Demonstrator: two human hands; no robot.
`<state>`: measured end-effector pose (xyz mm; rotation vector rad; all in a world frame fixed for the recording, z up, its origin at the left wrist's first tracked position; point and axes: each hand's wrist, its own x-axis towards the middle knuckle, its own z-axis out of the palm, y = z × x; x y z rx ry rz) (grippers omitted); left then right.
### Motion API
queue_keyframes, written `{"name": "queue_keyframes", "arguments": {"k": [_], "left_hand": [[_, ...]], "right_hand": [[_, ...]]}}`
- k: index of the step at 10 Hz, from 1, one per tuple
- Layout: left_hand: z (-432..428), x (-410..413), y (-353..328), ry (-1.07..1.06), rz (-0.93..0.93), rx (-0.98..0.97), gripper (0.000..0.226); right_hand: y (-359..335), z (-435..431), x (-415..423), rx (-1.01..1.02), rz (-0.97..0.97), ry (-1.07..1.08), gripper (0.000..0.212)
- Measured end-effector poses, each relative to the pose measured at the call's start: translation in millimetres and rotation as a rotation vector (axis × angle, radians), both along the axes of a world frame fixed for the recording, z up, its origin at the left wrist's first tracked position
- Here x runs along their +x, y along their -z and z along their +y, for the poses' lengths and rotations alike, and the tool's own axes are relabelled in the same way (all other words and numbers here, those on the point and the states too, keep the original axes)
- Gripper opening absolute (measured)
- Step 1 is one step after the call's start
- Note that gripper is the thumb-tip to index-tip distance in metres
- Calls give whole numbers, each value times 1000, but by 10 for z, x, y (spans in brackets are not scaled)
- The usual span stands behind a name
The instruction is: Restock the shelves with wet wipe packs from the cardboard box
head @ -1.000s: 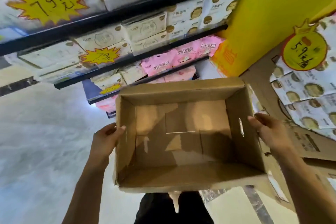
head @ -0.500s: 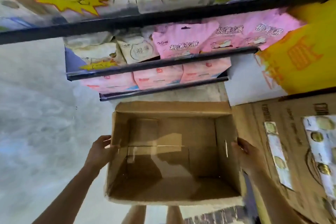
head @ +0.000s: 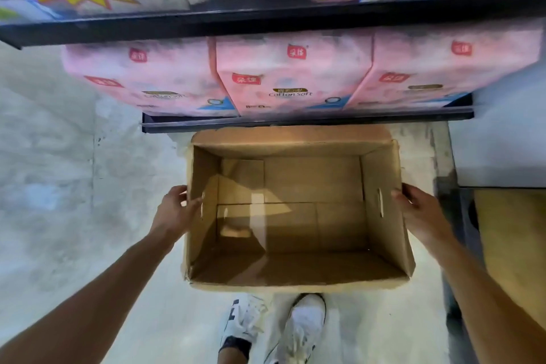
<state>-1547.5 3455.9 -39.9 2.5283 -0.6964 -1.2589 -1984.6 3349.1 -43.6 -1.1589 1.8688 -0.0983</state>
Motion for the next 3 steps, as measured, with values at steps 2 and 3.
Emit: {"name": "queue_keyframes", "arguments": {"k": [2, 3], "left_hand": [[-163, 22, 53, 189, -62, 15, 43], [-209, 81, -44, 202, -60, 48, 41]], "right_hand": [[98, -97, 81, 47, -4, 27, 40], [-6, -133, 116, 60, 4, 42, 44]]}}
